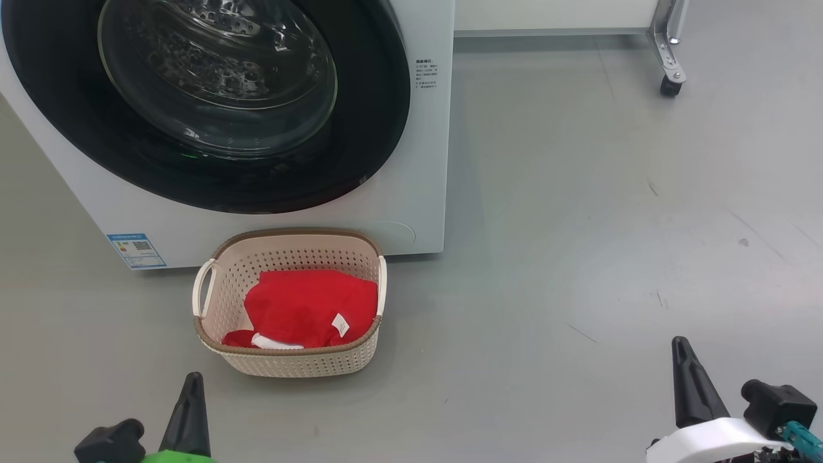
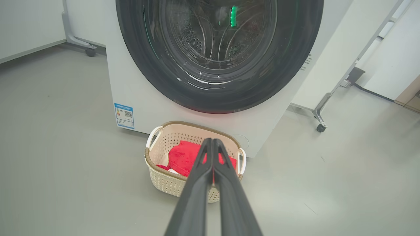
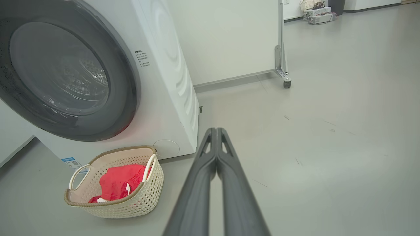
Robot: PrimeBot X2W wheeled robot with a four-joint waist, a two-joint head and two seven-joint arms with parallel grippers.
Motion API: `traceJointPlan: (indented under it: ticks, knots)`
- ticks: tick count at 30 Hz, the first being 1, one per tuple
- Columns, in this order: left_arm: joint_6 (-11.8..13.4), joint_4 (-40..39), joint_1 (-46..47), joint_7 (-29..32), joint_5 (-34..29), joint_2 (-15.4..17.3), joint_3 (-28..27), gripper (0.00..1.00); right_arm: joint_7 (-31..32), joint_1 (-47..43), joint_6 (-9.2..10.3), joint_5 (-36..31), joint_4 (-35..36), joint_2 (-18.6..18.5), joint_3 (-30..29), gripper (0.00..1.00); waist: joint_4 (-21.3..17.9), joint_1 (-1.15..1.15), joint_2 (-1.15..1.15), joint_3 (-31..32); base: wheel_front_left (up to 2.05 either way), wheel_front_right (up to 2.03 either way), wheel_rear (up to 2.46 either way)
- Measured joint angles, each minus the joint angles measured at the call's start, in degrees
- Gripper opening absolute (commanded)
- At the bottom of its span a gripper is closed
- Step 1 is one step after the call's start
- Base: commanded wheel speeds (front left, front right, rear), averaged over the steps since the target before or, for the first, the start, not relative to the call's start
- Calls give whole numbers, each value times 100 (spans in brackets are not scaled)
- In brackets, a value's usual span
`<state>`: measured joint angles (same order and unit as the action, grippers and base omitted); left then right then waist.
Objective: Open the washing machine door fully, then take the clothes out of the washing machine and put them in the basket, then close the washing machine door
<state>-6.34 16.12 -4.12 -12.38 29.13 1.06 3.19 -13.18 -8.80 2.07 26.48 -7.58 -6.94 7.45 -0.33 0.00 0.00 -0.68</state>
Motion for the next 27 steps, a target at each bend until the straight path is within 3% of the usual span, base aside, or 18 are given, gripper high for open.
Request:
traceJointPlan:
  ticks: [27]
  knots:
    - [-1, 2, 152, 581, 1941, 3, -223, 0, 560, 281, -253, 2111, -165, 110, -399, 0, 16, 0, 0, 14, 0, 0, 0]
